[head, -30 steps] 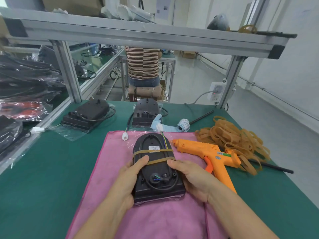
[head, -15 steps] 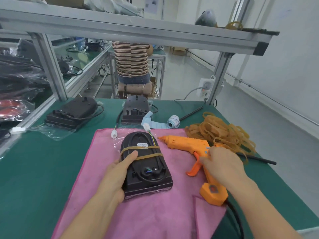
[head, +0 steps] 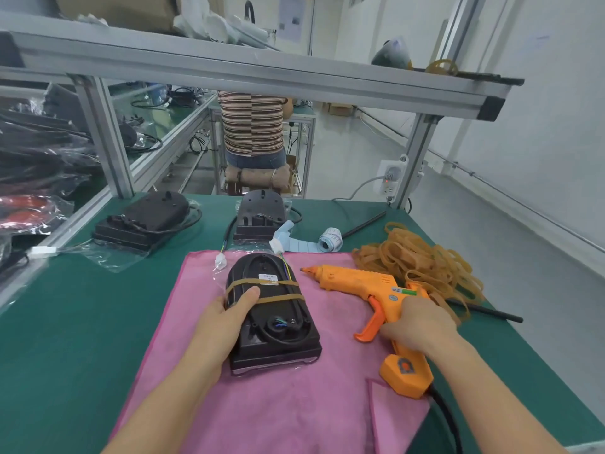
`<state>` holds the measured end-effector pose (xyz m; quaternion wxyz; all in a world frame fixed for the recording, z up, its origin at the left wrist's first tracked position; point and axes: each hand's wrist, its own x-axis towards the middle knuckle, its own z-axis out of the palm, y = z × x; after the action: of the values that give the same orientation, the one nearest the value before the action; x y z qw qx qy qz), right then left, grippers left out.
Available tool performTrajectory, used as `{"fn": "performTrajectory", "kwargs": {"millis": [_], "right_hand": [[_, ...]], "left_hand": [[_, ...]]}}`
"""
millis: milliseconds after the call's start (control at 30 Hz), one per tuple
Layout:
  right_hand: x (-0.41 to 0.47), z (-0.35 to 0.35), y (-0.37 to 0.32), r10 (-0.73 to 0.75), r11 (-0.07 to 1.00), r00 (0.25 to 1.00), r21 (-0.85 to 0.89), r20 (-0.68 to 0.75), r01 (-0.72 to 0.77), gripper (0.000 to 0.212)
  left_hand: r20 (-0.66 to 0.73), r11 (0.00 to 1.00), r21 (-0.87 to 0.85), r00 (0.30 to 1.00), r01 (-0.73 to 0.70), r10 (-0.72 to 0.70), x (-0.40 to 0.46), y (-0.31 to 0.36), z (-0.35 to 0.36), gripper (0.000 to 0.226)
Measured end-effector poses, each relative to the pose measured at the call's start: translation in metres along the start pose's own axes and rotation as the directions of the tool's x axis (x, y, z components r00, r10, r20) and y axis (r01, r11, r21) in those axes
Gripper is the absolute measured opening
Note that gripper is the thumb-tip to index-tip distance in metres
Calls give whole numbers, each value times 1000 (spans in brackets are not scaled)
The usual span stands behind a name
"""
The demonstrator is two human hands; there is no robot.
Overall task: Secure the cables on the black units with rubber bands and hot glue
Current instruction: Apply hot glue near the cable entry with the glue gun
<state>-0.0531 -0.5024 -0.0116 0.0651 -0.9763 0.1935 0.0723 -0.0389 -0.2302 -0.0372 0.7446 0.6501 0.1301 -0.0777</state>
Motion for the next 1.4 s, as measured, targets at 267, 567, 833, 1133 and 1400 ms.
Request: {"fn": "performTrajectory", "kwargs": {"millis": [267, 567, 833, 1133, 1400], "right_hand": [[8, -14, -1, 63, 923, 990, 370, 127, -106, 38], [7, -19, -12, -220, 183, 858, 883, 464, -431, 26], [3, -17, -21, -422, -128, 839, 893, 345, -432, 53], [25, -57, -12, -590, 36, 773, 964, 233, -262, 44], [33, -94, -49, -602, 412, 707, 903, 371, -123, 28]], "left_hand": [[-15, 999, 17, 999, -41, 42, 4, -6, 0, 24], [40, 1000, 18, 999, -12, 11, 7, -6, -7, 29], [100, 979, -137, 985, 151, -138, 12, 9, -10, 25], [127, 979, -100, 978, 177, -164, 20, 12, -9, 23], [142, 984, -79, 979, 160, -148, 28, 11, -10, 27]]}}
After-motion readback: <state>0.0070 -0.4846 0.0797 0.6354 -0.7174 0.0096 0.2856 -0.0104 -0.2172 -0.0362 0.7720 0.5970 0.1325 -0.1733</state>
